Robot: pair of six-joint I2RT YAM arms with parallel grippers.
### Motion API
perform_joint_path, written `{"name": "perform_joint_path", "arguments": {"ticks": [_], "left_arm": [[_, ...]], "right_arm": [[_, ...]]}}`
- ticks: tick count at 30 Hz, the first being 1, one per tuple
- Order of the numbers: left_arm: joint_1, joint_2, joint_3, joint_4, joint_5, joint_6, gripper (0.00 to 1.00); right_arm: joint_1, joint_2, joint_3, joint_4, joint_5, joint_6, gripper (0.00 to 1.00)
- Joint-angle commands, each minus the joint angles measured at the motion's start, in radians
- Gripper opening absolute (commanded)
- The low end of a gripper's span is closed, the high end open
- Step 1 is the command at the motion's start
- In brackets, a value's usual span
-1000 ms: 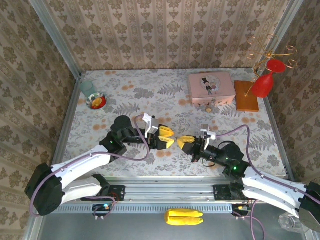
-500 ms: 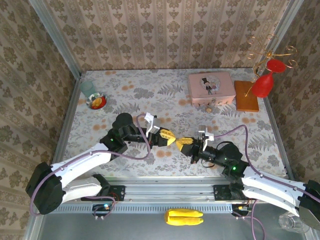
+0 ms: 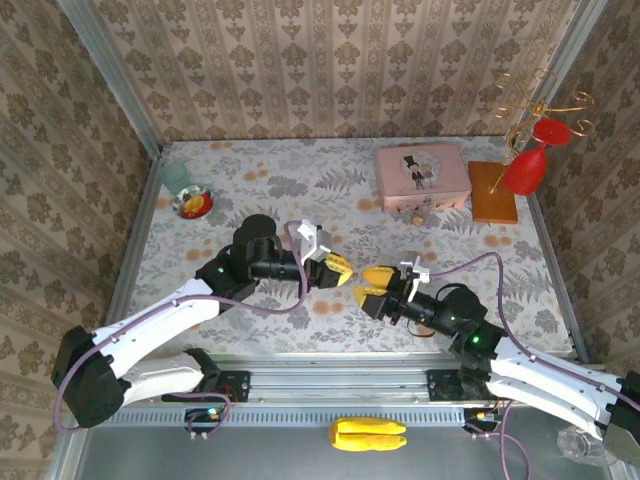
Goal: Unlock a padlock with a key
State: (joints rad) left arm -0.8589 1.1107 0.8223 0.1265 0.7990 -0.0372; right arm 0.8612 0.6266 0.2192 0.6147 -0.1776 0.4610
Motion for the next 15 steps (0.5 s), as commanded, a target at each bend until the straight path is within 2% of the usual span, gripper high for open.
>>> {"name": "perform_joint_path", "arguments": {"ticks": [1, 8, 15], "left_arm": [[-0.031, 0.012, 0.060, -0.192, -0.075, 0.088, 0.00], [-0.038, 0.050, 0.082, -0.237, -0.070, 0.099, 0.00], [-0.040, 0.052, 0.080, -0.223, -0.046, 0.089, 0.00]], "right_arm": [[-0.007, -0.008, 0.038, -0.050, 0.038, -0.031, 0.51], [-0.006, 0.064, 0.035, 0.077, -0.032, 0.012, 0.49], [-0.006, 0.105, 0.041, 0.055, -0.068, 0.008, 0.39]]}}
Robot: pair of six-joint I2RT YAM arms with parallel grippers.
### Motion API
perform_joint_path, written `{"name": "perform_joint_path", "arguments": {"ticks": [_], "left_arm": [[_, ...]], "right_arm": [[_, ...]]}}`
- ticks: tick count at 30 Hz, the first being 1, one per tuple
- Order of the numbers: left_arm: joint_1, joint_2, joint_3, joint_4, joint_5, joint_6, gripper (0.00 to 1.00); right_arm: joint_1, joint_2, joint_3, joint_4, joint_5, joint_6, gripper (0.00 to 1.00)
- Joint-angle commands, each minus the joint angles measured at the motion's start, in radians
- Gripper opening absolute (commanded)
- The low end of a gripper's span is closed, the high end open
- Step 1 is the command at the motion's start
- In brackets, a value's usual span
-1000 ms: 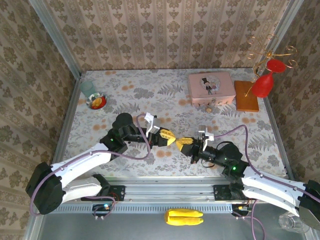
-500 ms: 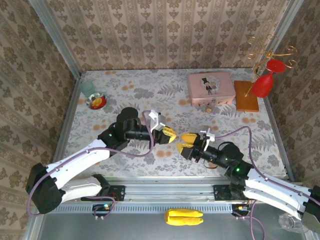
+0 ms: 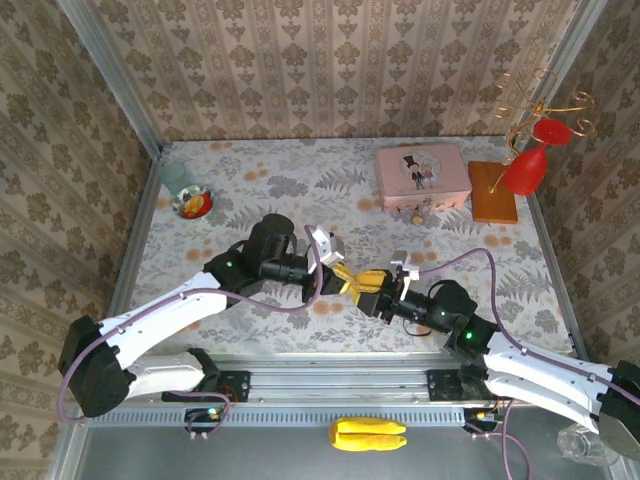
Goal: Unlock a padlock with a key
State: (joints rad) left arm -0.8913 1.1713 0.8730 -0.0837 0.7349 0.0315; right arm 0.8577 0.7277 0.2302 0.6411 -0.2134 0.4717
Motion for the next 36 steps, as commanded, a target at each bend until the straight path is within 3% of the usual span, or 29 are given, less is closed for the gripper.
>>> {"name": "perform_joint_path", "arguments": {"ticks": [1, 22, 36], "left_arm": [[-0.008, -0.010, 0.029, -0.017, 0.016, 0.022, 0.00], [0.006, -0.025, 0.021, -0.025, 0.015, 0.016, 0.00], [0.017, -0.031, 0.020, -0.028, 0.041, 0.008, 0.00]], "right_arm": [[-0.002, 0.004, 0.028, 0.024, -0.039, -0.002, 0.37], [-0.002, -0.047, 0.006, -0.049, -0.020, -0.028, 0.39], [-0.001, -0.026, 0.018, -0.043, -0.021, -0.027, 0.25]]}}
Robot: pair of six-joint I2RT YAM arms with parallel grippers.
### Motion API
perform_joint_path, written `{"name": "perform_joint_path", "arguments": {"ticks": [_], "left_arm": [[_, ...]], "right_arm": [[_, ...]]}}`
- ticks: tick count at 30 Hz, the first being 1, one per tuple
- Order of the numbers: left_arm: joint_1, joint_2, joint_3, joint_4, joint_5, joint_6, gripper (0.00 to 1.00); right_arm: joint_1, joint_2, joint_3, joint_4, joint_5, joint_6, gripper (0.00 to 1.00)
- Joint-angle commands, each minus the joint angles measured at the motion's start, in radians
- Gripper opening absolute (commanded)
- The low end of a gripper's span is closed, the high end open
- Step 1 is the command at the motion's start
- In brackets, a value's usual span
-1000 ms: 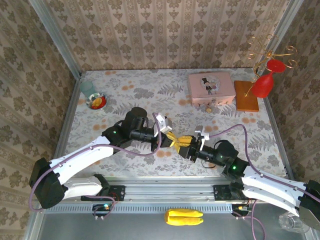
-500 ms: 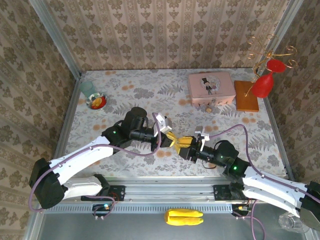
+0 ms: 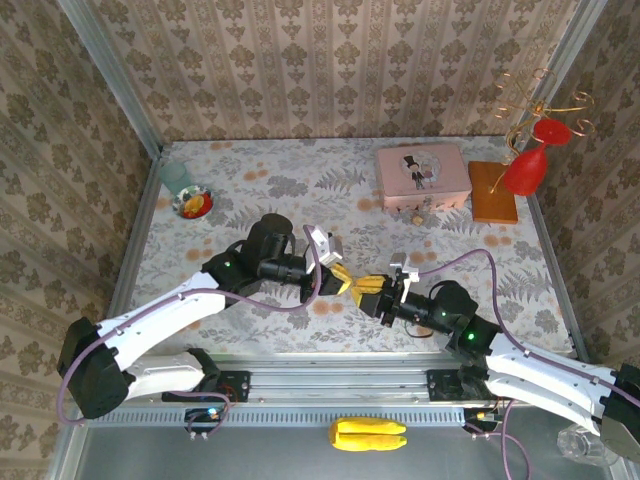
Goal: Unlock a padlock with a key
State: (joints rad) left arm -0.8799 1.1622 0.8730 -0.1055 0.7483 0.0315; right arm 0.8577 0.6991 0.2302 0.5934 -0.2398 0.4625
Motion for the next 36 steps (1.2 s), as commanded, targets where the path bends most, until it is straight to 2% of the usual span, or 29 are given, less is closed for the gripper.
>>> {"name": "perform_joint_path", "arguments": {"ticks": [1, 5, 16, 20, 21, 25, 28, 32, 36], "left_arm": [[0.007, -0.022, 0.019, -0.005, 0.028, 0.008, 0.00], [0.005, -0.021, 0.018, 0.006, 0.036, 0.001, 0.00], [0.004, -0.015, 0.019, -0.008, 0.046, 0.006, 0.00], [0.004, -0.010, 0.026, -0.029, 0.009, 0.016, 0.00], [0.005, -0.012, 0.026, -0.033, -0.021, 0.014, 0.05], [0.006, -0.026, 0.031, -0.034, -0.154, -0.021, 0.21], [0.058, -0.010, 0.090, -0.062, -0.256, -0.194, 0.31], [0.189, 0.091, 0.182, -0.167, -0.256, -0.383, 0.30], [0.211, 0.222, 0.253, -0.234, -0.313, -0.426, 0.27]], "right_arm": [[-0.002, 0.005, 0.020, 0.004, 0.004, -0.019, 0.25], [-0.002, 0.018, 0.023, 0.005, 0.003, -0.021, 0.24], [-0.002, 0.026, 0.035, 0.011, 0.014, -0.019, 0.05], [-0.002, 0.024, 0.042, -0.013, 0.033, -0.010, 0.00], [-0.002, 0.022, 0.050, -0.036, 0.049, -0.008, 0.00], [-0.002, -0.007, 0.072, -0.174, 0.173, -0.008, 0.00], [-0.007, -0.052, 0.099, -0.336, 0.292, -0.031, 0.00], [-0.028, -0.141, 0.144, -0.585, 0.502, -0.043, 0.00], [-0.052, -0.223, 0.222, -0.841, 0.695, -0.032, 0.00]]}}
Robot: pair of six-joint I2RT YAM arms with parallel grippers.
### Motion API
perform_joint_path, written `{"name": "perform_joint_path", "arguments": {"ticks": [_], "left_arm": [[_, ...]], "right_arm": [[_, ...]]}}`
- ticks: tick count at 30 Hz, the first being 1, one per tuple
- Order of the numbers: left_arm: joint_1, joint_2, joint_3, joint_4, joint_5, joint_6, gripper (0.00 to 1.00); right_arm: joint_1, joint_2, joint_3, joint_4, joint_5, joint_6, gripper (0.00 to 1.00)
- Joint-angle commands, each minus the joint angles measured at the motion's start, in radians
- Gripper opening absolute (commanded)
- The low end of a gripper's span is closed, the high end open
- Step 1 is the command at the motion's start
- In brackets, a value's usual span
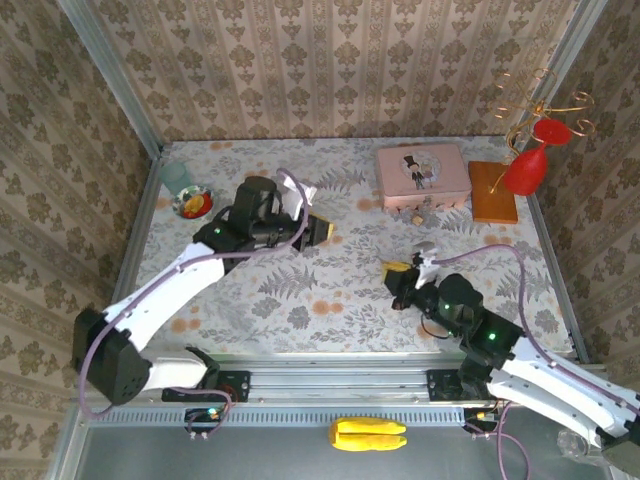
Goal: Unlock a padlock with a key
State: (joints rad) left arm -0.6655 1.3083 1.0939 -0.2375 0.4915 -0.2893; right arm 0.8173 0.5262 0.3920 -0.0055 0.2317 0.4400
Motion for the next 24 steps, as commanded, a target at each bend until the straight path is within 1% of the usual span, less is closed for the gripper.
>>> {"name": "perform_joint_path", "arguments": {"ticks": [1, 4, 9, 12, 13, 15, 17, 20, 24], "left_arm": [[-0.005, 0.119, 0.056, -0.105, -0.057, -0.124, 0.27], [-0.035, 0.247, 0.130, -0.079, -0.101, -0.169, 0.27], [-0.116, 0.460, 0.261, 0.026, -0.218, -0.205, 0.29], [-0.158, 0.606, 0.376, 0.066, -0.254, -0.210, 0.32], [-0.171, 0.657, 0.423, 0.070, -0.262, -0.208, 0.34], [-0.192, 0.754, 0.523, 0.067, -0.272, -0.192, 0.41], [-0.208, 0.853, 0.635, 0.044, -0.271, -0.177, 0.43], [-0.224, 0.953, 0.742, 0.044, -0.304, -0.167, 0.45], [-0.236, 1.051, 0.851, 0.051, -0.342, -0.154, 0.48]], "right_arm": [[-0.015, -0.072, 0.081, -0.305, 0.276, 0.003, 0.00], [-0.027, -0.136, 0.128, -0.458, 0.374, 0.059, 0.00], [-0.032, -0.256, 0.151, -0.578, 0.383, 0.129, 0.00], [-0.033, -0.317, 0.157, -0.616, 0.368, 0.153, 0.00], [-0.032, -0.338, 0.159, -0.623, 0.358, 0.154, 0.00], [-0.032, -0.386, 0.152, -0.625, 0.343, 0.156, 0.00], [-0.033, -0.439, 0.137, -0.623, 0.334, 0.157, 0.00], [-0.033, -0.491, 0.128, -0.643, 0.329, 0.161, 0.00], [-0.032, -0.512, 0.135, -0.672, 0.320, 0.157, 0.00]]}}
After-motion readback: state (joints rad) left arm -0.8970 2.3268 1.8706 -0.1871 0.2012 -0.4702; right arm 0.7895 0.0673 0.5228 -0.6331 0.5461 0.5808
